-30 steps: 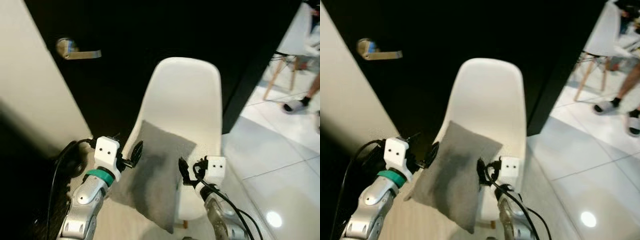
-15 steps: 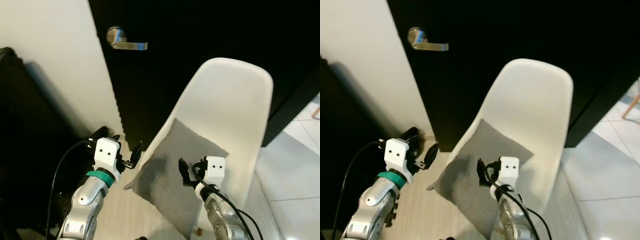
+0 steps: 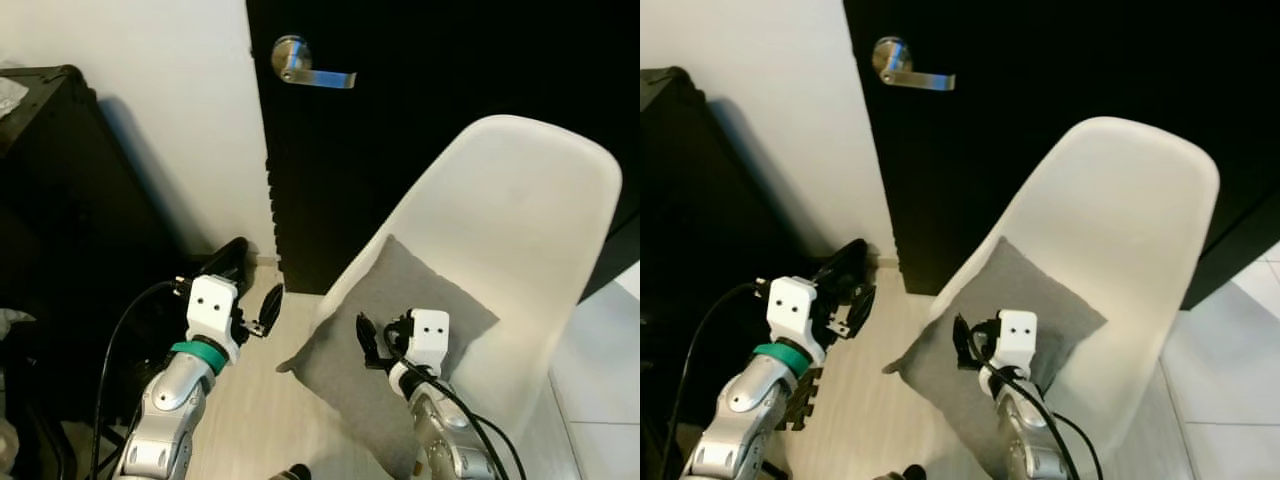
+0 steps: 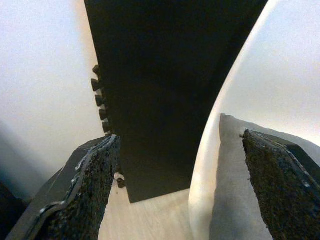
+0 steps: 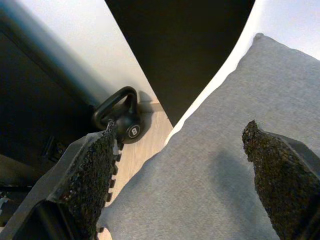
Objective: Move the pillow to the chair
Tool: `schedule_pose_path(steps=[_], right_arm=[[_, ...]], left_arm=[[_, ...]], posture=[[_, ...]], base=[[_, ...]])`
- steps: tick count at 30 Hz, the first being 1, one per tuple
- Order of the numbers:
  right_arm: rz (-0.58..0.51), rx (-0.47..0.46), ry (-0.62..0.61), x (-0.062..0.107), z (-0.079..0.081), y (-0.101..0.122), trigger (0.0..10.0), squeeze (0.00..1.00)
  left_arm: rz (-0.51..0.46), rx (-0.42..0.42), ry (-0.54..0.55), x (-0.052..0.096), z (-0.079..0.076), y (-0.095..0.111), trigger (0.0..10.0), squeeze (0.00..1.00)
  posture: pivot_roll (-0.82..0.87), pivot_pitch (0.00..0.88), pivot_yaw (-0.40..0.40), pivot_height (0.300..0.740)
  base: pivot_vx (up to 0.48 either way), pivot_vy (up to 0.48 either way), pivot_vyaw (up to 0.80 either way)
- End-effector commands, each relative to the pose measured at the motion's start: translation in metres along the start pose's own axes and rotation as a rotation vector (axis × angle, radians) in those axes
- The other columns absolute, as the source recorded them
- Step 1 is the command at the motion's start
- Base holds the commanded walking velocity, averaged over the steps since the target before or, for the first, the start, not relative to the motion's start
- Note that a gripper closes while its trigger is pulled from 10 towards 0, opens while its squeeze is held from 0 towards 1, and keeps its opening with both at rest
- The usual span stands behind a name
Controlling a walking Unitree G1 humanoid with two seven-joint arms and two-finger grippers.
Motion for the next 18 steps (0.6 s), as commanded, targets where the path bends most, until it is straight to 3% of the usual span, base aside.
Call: schedule_pose_path(steps=[1,5,8,18], right_arm=[[0.025,0.003,-0.01,0.0018,-0.0017,-0.0077,10.0,0.0],[0.025,0.002,-0.01,0.0017,-0.0016,-0.0077,10.0,0.0],[0.025,0.001,-0.009,0.0015,-0.001,-0.008,10.0,0.0],[0.028,0.002,-0.007,0.0017,-0.0008,-0.0091,10.0,0.0]], left_arm=[[0.014,-0.019,-0.006,0.0033,-0.0006,-0.0047,10.0,0.0],[0.011,-0.018,-0.006,0.0034,-0.0007,-0.0044,10.0,0.0],[0.025,0.017,0.018,0.0035,0.0021,-0.0066,10.0,0.0],[0.026,0.007,0.014,0.0043,0.0021,-0.0076,10.0,0.0]], posture=[[0.02,0.04,0.072,0.74],[0.02,0.039,0.072,0.74],[0.02,0.037,0.072,0.74],[0.02,0.028,0.071,0.74]], base=[[0.0,0.0,0.8],[0.0,-0.368,0.8],[0.0,0.0,0.8],[0.0,0.0,0.8]])
Point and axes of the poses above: a point about 5 cm out from each wrist's last joint towards the gripper, its own x axis pointing back from the gripper into the wrist, its own y axis along the axis of the wrist's last joint, z = x × y, the point moved 3 cm from there along -x, pointing out of the wrist towards the gripper, and after that the axes turned 13 degrees about -x, right-handed, at the moved point
